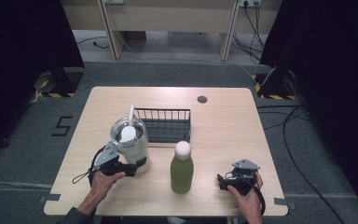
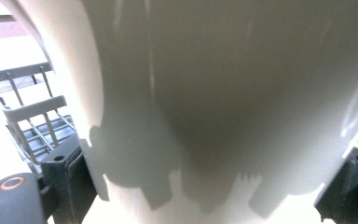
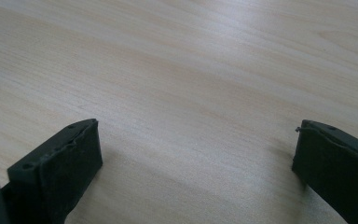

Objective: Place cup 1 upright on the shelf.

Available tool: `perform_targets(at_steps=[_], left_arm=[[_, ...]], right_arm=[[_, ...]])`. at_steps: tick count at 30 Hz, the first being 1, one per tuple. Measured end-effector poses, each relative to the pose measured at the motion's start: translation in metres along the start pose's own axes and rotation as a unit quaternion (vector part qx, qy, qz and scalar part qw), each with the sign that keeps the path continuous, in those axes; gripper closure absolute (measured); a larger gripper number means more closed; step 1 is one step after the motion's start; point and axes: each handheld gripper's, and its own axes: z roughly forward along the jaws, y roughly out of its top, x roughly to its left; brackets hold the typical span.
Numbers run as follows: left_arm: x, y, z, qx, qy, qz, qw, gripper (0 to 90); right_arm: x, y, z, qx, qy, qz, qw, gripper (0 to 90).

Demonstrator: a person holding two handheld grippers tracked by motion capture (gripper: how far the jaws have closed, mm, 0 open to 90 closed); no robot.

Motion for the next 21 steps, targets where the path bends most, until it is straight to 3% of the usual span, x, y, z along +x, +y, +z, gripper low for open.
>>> perform_targets(at_steps=[1,2,21], left_arm=[[0.001,0.002,0.0,0.002,0.001,0.001,1.0,10.9],[0.001,0.004,0.0,0.006,-0.007,-0.011,0.9999,10.9],[0.011,0.042,0.011,0.0,-0.014,-0.002,0.9999,10.9]], right_arm=[[0.0,0.0,0.0,0.0,0.0,0.0,1.0,1.2],[0.0,0.0,0.0,0.0,0.0,0.0,1.0,1.2],[0.0,0.0,0.0,0.0,0.0,0.0,1.0,1.3]])
